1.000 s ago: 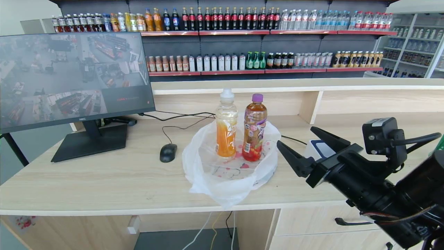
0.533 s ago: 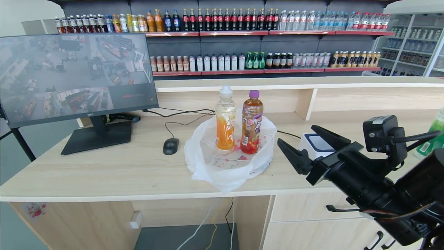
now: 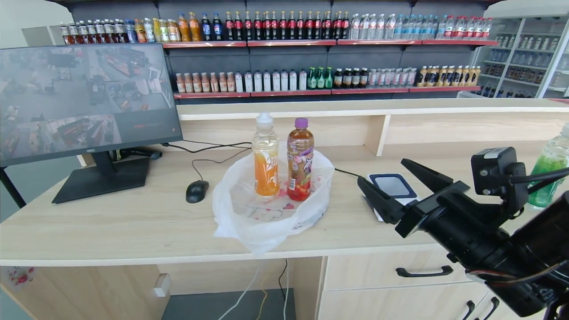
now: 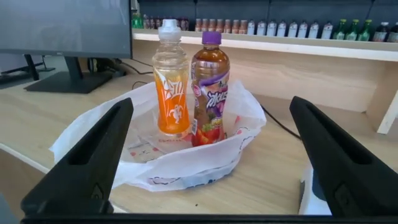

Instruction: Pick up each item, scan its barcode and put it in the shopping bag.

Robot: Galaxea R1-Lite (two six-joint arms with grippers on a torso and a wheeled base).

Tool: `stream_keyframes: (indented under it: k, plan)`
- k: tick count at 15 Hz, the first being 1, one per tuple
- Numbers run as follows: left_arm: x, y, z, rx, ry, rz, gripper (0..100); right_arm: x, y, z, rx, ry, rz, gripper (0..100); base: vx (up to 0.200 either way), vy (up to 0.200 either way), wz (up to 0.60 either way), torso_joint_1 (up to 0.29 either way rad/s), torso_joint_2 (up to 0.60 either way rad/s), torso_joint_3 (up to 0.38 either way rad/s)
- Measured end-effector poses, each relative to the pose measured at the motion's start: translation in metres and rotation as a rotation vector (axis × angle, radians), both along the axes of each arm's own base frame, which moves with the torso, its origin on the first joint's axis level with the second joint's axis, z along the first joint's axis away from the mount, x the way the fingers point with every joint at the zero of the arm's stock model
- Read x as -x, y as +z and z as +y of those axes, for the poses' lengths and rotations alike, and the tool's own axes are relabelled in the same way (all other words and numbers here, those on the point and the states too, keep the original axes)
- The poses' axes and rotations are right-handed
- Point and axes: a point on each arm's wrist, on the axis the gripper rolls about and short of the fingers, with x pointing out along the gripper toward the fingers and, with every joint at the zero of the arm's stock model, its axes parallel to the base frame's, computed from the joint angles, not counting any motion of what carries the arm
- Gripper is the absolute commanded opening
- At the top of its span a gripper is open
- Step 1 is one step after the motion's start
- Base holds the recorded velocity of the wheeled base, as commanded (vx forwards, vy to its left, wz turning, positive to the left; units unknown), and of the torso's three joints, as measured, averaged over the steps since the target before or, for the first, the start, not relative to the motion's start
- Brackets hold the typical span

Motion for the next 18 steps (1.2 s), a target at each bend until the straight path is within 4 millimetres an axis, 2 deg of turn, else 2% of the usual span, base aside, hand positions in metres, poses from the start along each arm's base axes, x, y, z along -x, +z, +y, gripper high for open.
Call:
stream_keyframes:
  k: [18]
  plan:
    - [0.0, 0.0, 0.0, 0.007, 0.001, 0.0, 100, 0.0067, 0.0059, -0.0066, -0.012, -0.007, -0.019, 100, 0.0, -0.2, 0.0, 0.002, 0.0, 0.002]
